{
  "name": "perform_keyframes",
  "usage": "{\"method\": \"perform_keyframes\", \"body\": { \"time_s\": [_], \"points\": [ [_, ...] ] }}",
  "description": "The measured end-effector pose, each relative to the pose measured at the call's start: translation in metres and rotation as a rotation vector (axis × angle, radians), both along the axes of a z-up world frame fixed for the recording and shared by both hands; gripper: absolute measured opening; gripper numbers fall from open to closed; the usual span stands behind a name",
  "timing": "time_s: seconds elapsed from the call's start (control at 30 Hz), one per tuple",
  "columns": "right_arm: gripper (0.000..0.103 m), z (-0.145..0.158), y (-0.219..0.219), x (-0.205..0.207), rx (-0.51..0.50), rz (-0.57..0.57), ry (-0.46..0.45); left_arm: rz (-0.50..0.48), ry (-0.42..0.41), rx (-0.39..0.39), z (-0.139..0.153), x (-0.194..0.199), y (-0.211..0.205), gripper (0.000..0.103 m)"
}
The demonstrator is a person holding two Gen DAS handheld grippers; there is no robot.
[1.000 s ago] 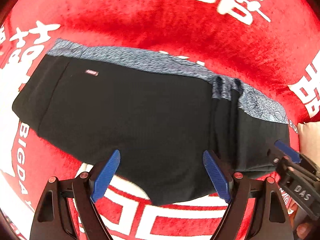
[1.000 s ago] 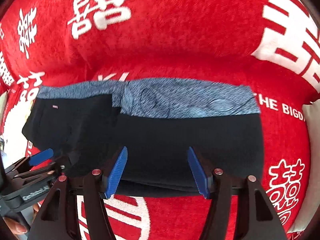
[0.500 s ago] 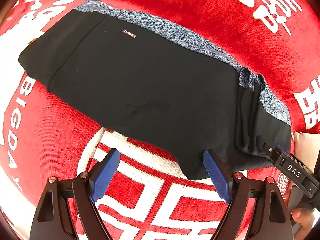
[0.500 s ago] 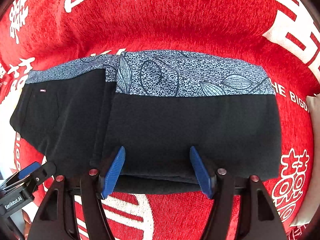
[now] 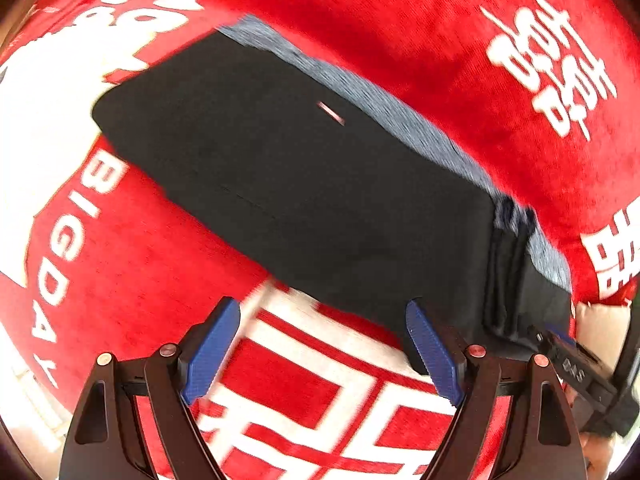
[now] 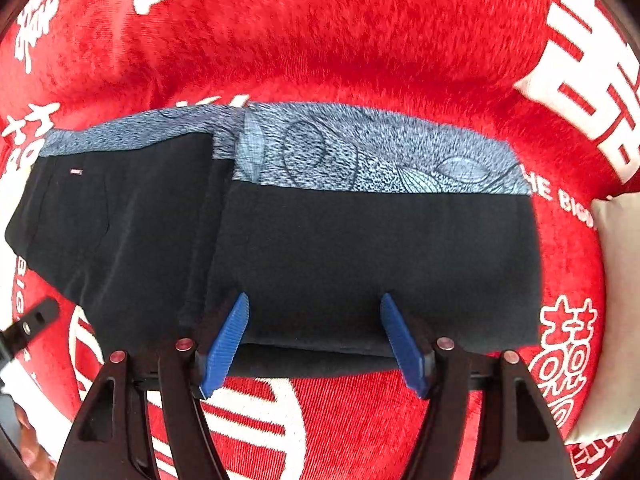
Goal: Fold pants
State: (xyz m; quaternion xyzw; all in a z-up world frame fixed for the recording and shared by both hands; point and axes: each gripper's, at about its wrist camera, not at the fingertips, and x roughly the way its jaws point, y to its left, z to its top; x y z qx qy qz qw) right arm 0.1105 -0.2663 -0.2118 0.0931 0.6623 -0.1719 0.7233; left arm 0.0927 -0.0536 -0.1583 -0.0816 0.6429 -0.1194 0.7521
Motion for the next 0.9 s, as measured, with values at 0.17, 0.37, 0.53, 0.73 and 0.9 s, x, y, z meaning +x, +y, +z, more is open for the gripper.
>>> {"method": "perform_keyframes", "body": {
  "time_s": [0.17,0.37,0.53,0.73,0.9],
  "points": [
    [0.076,-0.004,0.03,-0.002,0.013,0.094,0.004,0.087,-0.031,-0.032,0.003,0.018,0.041,0.086],
    [0.08,-0.015,0.038,0.0,-0.025,0.121,0.015,0.254,0.008,-0.226,-0.016,0.045,0.09,0.086],
    [0.082,-0.022,0.041,0.005,-0.036,0.139,0.02,0.285,0.035,-0.349,-0.038,0.057,0.096,0.086],
    [0.084,-0.028,0.044,0.011,-0.055,0.131,0.023,0.292,0.005,-0.436,-0.045,0.063,0.096,0.091],
    [0.085,-0.032,0.044,0.015,-0.06,0.127,0.02,0.3,-0.068,-0.556,-0.027,0.064,0.094,0.093]
  ]
}}
